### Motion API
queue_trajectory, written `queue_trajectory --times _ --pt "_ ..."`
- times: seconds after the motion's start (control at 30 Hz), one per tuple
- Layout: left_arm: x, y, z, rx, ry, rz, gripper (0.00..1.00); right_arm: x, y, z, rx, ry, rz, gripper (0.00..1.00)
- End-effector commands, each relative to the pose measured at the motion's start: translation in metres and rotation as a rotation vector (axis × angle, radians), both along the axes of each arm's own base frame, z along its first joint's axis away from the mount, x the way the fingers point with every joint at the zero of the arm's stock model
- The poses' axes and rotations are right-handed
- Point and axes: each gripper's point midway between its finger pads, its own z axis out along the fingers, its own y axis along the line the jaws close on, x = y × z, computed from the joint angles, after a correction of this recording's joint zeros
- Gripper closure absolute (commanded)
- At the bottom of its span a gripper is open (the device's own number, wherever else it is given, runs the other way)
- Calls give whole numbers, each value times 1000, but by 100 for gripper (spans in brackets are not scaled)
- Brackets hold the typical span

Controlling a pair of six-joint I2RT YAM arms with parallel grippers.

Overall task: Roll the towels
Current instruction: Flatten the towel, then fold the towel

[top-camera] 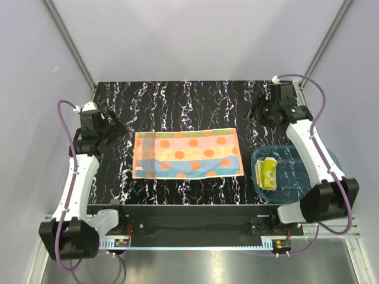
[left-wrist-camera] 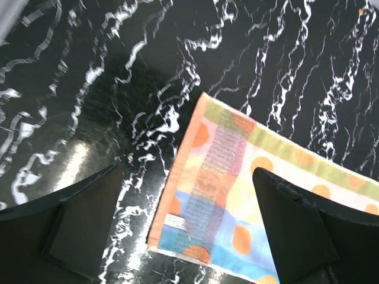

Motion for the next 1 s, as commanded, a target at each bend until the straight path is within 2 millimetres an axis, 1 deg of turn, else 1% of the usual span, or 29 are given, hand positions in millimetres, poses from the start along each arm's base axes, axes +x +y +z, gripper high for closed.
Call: queue_trajectory --times 0.0,0.03,0.07,0.1,0.13,0.17,0.2,0.23,0.27,0.33,0.37,0.4,0.47,0.53,0.6,0.63,0.73,0.77,0.87,0.97 --pt "14 -24 -10 -123 -5 -90 1 -1 1 8 28 -107 10 27" --pt "10 -26 -15 -150 23 -75 1 -4 1 8 30 -109 10 27" --pt "2 -28 -24 -166 61 -68 1 -10 3 9 42 -115 18 27" --pt "-3 -30 -29 -181 81 -57 1 -12 4 10 51 -118 19 27" --pt "-9 -31 -29 -206 77 -32 1 -14 4 11 57 -123 21 28" --pt "-21 -30 -44 -214 114 -13 1 -19 5 12 65 -123 24 28" --pt "-28 -30 -47 -218 118 5 1 -21 6 13 77 -121 24 28" --pt "-42 -27 -54 -228 134 50 1 -25 9 14 91 -122 36 28" --pt "-48 -28 -57 -237 140 59 1 -27 11 15 99 -120 40 28" --pt "-59 -21 -63 -225 151 111 1 -30 13 14 112 -113 51 27" --pt "-67 -21 -71 -224 191 120 1 -31 15 14 121 -108 63 26" --pt "-75 -22 -84 -226 234 125 1 -31 17 13 126 -102 67 25" --pt "-84 -24 -103 -233 307 132 1 -32 20 12 141 -96 82 24" --pt "-88 -28 -118 -250 358 149 3 -32 22 11 145 -90 85 24" --pt "-89 -32 -123 -262 371 157 4 -33 20 6 138 -64 77 25" --pt "-91 -32 -131 -271 390 179 5 -33 18 5 125 -58 71 24" --pt "-96 -32 -144 -278 431 227 8 -36 15 -6 103 -22 77 25" --pt "-99 -31 -148 -281 443 245 9 -36 15 -7 97 -22 77 25" --pt "-102 -41 -159 -271 470 233 9 -36 12 -13 87 -22 66 25" --pt "-106 -43 -169 -250 498 250 9 -34 10 -17 75 -15 59 24"
